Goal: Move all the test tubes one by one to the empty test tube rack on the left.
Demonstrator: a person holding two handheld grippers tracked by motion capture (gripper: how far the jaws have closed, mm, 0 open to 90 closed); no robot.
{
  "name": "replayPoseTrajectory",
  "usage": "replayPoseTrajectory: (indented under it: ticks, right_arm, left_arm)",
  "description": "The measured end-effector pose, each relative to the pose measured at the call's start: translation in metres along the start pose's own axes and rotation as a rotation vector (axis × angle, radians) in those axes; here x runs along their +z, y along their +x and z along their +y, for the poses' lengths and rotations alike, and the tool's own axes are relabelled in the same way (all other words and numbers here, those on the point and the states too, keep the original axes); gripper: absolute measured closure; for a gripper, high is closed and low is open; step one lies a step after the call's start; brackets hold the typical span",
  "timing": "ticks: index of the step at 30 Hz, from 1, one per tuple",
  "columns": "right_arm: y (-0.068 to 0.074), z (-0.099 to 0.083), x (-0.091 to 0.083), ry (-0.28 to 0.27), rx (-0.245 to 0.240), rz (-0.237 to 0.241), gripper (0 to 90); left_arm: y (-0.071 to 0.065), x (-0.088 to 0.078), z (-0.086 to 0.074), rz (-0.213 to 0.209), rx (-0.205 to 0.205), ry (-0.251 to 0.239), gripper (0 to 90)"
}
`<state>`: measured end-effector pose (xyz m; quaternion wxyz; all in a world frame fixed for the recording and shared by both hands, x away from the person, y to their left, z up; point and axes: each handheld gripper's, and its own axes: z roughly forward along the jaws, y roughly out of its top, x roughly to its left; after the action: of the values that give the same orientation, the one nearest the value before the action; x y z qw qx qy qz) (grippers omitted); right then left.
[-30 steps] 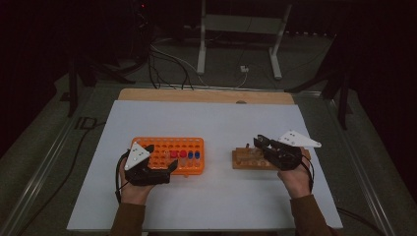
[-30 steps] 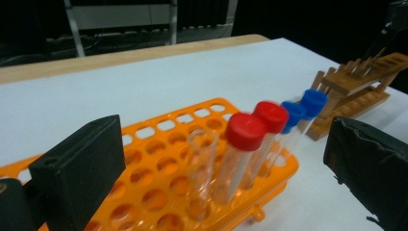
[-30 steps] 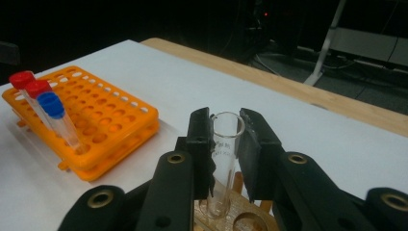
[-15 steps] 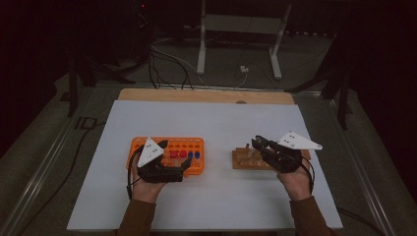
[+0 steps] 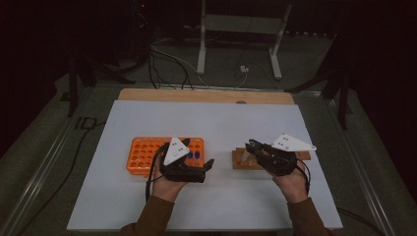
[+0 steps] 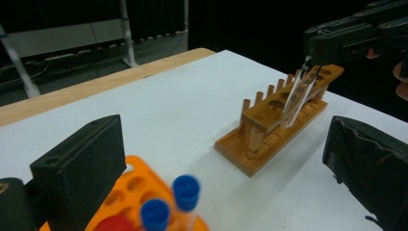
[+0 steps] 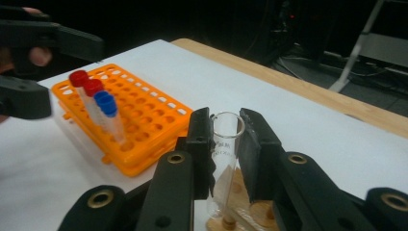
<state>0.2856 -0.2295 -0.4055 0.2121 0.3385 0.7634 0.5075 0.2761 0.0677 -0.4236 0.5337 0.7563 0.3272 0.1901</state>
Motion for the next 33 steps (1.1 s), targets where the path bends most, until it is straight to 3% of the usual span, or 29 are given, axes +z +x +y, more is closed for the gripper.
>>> replayPoseTrajectory:
  ticks: [12,18,22,29,33]
  right_arm:
    - [0.014,0.0,0.007,0.02,0.007,0.078,76.2]
    - [0.02,0.001,0.009,0.025,0.01,0.112,76.2]
    - [0.023,0.0,0.011,0.028,0.012,0.13,76.2]
    - [0.025,-0.001,0.013,0.035,0.02,0.151,76.1]
    - [0.025,-0.001,0.014,0.039,0.017,0.155,76.1]
  left_arm:
    - [-0.029,0.028,0.0,-0.05,0.041,0.03,8.6]
    - [-0.045,0.041,-0.001,-0.064,0.06,0.049,17.2]
    - [-0.053,0.048,-0.002,-0.065,0.075,0.057,29.9]
    - [-0.057,0.052,-0.003,-0.086,0.077,0.058,62.5]
    - [-0.056,0.052,-0.003,-0.099,0.07,0.056,73.2]
